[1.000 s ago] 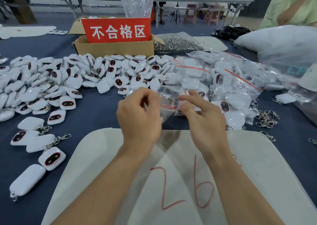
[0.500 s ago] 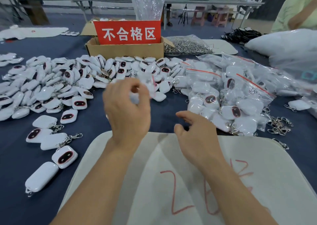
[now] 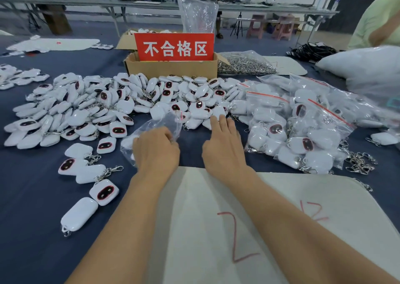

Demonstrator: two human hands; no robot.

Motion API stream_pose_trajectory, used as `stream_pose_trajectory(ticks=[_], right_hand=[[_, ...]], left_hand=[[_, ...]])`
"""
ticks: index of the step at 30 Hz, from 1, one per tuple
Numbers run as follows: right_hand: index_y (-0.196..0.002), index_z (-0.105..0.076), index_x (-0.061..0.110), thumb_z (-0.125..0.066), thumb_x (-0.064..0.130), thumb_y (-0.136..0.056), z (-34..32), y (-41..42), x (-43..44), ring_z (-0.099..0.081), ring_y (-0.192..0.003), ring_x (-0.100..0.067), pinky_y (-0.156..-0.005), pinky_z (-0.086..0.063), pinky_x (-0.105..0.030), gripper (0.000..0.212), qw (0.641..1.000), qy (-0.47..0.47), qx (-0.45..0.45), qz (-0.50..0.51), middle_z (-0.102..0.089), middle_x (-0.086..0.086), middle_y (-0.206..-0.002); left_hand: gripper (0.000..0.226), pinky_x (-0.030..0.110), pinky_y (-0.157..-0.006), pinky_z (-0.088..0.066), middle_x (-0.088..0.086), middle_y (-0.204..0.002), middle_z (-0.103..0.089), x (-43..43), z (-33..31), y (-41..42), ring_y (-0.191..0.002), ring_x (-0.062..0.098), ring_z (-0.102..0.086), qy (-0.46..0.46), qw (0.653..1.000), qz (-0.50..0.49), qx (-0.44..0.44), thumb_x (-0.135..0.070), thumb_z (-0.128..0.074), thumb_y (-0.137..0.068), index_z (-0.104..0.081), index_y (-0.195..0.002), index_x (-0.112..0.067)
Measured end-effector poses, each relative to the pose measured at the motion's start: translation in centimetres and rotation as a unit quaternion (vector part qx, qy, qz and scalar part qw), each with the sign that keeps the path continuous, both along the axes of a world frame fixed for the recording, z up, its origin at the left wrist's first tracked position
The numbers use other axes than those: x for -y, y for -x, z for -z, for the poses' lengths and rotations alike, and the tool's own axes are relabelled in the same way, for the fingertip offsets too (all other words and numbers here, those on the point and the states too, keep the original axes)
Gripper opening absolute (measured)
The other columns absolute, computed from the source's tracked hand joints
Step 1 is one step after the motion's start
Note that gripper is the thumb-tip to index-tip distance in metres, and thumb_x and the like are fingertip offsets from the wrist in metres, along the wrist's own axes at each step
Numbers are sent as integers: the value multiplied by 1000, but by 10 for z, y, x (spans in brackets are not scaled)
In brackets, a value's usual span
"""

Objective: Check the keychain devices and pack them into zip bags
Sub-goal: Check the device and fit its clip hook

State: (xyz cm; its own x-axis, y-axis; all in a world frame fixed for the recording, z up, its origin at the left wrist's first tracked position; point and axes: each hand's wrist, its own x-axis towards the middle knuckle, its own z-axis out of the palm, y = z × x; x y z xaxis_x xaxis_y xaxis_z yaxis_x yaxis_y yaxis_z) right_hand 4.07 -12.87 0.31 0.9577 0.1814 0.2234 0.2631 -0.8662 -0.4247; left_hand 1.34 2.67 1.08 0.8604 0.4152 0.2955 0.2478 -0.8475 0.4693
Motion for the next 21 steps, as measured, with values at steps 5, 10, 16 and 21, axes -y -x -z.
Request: stream_pose_trajectory(ticks=[5, 10, 16, 21], right_hand=[[-141, -46, 11, -50, 21, -99, 0, -18, -6, -46, -126, -35, -106, -32, -41, 43, 999, 31, -3, -6, -47, -12, -136], [-115, -65, 23, -50, 22, -100, -8, 10, 3, -58, -100, -26, -84, -43, -40, 21, 999, -50, 2, -17, -66, -3, -109], [-77, -69, 20, -60, 9, -97, -17, 40, 44, -51, -55, -1, -56, -42, -18, 25, 936, -350, 5, 42, -65, 10, -62], [-94, -74, 20, -71, 10, -89, -21, 42, 48, -67, -57, -10, -63, -53, -27, 11, 864, -491, -76, 81, -77, 0, -74]], left_hand=[[22, 41, -97, -35, -4, -107, -72, 6, -4, 1, -109, 25, -57, -35, 998, -12, 54, -31, -68, -88, -72, -109, -31], [26, 33, -89, -41, -3, -95, -72, 31, -18, 7, -94, 21, -57, 0, 958, 107, 266, -6, -72, -79, -77, -103, -18], [35, 34, -93, -49, -7, -111, -72, 76, -13, 16, -103, 16, -61, 60, 950, 273, 142, -14, -56, -85, -75, -114, -22], [31, 22, -78, -52, -15, -85, -76, 67, -14, 7, -79, 0, -67, 232, 944, 231, 50, -21, -63, -89, -77, -111, -36]])
